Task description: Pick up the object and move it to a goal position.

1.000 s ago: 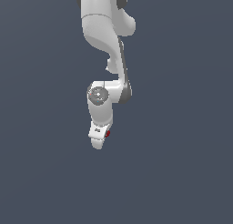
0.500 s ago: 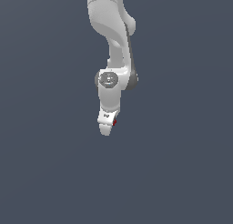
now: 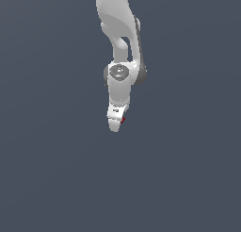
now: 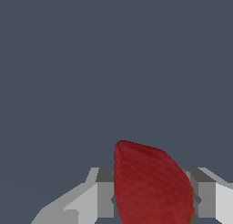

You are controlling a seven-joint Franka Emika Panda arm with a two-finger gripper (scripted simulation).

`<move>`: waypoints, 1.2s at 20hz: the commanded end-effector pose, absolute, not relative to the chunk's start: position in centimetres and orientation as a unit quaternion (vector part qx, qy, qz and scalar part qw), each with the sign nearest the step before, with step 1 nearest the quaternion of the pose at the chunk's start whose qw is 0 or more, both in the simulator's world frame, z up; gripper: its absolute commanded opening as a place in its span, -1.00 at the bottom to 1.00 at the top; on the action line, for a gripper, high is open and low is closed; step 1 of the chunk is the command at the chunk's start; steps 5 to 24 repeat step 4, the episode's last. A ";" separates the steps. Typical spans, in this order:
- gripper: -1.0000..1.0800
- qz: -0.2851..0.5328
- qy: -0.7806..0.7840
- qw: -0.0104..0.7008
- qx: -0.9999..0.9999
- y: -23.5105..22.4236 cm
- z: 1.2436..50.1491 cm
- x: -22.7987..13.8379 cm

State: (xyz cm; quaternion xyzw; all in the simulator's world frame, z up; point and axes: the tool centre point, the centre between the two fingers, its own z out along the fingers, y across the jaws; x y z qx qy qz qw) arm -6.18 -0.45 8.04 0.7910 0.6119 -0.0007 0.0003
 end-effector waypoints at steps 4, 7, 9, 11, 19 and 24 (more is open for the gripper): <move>-1.00 0.000 0.612 0.000 0.791 -0.1 8.4 -6.7; -1.00 0.000 0.612 0.000 0.791 -0.1 8.4 -6.7; -1.00 0.000 0.612 0.000 0.791 -0.1 8.4 -6.7; -1.00 0.000 0.612 0.000 0.791 -0.1 8.4 -6.7; -1.00 0.000 0.612 0.000 0.791 -0.1 8.4 -6.7; -1.00 0.000 0.612 0.000 0.791 -0.1 8.4 -6.7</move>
